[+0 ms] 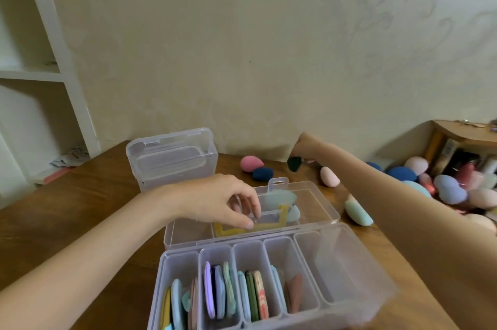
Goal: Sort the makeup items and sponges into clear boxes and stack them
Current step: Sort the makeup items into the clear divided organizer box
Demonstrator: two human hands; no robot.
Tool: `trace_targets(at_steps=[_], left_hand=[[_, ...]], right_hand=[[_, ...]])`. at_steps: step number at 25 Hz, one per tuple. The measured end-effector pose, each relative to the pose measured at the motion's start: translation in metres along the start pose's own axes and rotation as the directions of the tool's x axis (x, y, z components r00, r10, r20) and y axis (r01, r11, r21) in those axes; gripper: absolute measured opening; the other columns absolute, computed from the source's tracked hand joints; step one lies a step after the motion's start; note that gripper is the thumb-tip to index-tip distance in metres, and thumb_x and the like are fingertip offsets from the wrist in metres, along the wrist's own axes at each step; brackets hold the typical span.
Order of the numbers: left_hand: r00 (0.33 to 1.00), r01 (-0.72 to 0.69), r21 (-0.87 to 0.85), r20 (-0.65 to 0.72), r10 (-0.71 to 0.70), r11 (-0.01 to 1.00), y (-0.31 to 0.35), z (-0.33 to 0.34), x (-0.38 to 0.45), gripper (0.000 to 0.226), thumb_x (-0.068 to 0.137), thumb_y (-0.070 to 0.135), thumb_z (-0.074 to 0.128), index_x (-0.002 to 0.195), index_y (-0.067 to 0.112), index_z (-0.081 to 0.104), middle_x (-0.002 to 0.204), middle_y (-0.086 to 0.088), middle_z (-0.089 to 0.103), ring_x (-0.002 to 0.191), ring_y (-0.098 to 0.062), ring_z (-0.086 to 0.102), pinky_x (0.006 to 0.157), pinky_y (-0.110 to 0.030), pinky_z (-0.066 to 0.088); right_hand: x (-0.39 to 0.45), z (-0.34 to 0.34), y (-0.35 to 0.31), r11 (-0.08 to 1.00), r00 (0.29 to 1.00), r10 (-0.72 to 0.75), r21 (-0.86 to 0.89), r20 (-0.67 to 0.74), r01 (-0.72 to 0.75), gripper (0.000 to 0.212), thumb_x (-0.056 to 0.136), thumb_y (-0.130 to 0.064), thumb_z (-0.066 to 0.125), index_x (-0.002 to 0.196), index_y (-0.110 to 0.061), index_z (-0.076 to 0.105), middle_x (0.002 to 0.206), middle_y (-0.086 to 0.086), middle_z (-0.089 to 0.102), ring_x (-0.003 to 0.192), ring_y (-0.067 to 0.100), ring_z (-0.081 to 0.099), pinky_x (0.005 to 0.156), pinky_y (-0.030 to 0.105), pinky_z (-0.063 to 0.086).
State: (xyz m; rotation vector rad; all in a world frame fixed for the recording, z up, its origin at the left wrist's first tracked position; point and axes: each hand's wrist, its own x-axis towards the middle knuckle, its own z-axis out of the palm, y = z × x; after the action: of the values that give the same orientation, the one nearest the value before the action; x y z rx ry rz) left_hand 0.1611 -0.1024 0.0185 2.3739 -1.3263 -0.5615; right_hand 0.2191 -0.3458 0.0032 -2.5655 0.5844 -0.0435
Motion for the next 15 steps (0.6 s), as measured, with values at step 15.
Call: trace_targets(at_steps=[15], left_hand=[[0.992,0.122,0.212,-0.056,-0.112,0.97,0.061,0.058,-0.035,0.036,0.081,0.055,0.056,0.111,0.039,0.064,0.138,0.008,0.045,0.129,-0.019,0.038,0.109,-0.043,0.032]], right_hand=[[-0.242,-0.027,-0.012,0.847,0.863,-0.484,-0.169,0.147,0.504,0.021,0.085,-0.01,0.062,0.105,-0.012,0.069,0.1,0.005,0.072,0.067,0.008,0.062,0.054,0.005,0.042]])
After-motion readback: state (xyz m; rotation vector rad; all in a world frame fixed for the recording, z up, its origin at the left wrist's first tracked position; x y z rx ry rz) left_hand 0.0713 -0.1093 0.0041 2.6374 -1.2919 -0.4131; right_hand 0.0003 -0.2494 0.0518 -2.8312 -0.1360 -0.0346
